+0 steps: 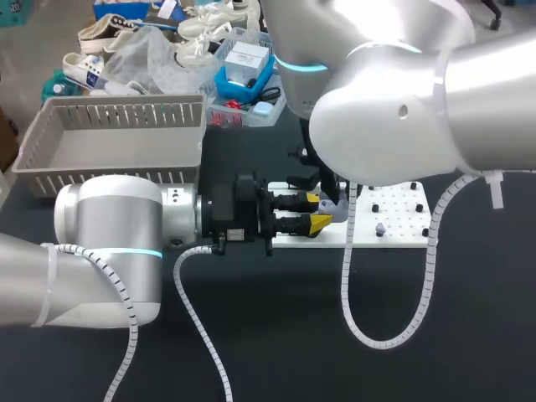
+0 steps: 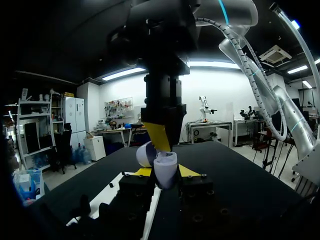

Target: Pick up each earbud case from the left stands, insert the matching earbuds, close the lid, and place the case in the box.

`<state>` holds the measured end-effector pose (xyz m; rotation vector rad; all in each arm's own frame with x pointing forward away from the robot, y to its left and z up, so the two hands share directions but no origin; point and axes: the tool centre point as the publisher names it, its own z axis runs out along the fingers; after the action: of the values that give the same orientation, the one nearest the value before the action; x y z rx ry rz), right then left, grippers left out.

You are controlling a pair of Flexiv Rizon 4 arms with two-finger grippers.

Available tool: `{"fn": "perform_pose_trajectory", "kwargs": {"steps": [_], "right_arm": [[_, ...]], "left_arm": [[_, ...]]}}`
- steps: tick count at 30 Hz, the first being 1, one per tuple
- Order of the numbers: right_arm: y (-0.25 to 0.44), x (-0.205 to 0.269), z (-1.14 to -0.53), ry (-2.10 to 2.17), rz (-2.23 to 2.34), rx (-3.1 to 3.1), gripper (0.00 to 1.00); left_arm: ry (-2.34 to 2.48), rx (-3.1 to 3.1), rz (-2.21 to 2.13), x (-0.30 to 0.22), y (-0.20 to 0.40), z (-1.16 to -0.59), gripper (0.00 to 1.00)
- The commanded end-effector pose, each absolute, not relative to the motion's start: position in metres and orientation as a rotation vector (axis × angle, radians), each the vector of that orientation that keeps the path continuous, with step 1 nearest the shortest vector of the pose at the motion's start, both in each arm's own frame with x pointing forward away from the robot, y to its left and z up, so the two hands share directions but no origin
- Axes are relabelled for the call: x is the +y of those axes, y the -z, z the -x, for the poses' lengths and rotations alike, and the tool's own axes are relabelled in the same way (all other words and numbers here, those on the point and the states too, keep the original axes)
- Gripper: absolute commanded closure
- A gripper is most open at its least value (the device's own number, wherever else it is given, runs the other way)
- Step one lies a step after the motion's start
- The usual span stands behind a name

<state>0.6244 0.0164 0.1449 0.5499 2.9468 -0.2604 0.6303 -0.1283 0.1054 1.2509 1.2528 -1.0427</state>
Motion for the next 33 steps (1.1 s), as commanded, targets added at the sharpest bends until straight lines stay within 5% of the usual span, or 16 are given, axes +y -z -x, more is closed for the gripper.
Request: {"fn": "perform_pose_trajectory", "kwargs": {"steps": [1,10,11,16,20,23,33], "right_arm": [[-0.144,0.018,-0.626,0.263,-0.552,2.951,1.0],[-0.145,0.019,-0.622,0.248,-0.546,2.953,1.0],[-0.145,0.019,-0.621,0.249,-0.546,2.954,0.93],[-0.142,0.018,-0.622,0.245,-0.551,2.961,0.89],[-0.142,0.018,-0.622,0.235,-0.553,2.962,0.64],[-0.142,0.019,-0.623,0.229,-0.55,2.963,0.56],[-0.16,0.016,-0.616,0.12,-0.553,2.925,0.54]], "left_arm": [[1.039,1.253,-1.248,-0.129,-0.105,-0.629,1.0],[1.039,1.253,-1.248,-0.129,-0.105,-0.629,1.0],[1.039,1.253,-1.248,-0.129,-0.105,-0.629,1.0],[1.039,1.253,-1.248,-0.129,-0.105,-0.629,1.0],[1.039,1.253,-1.248,-0.129,-0.105,-0.629,1.0],[1.039,1.253,-1.248,-0.129,-0.105,-0.629,1.0],[1.039,1.253,-1.248,-0.129,-0.105,-0.629,1.0]]}}
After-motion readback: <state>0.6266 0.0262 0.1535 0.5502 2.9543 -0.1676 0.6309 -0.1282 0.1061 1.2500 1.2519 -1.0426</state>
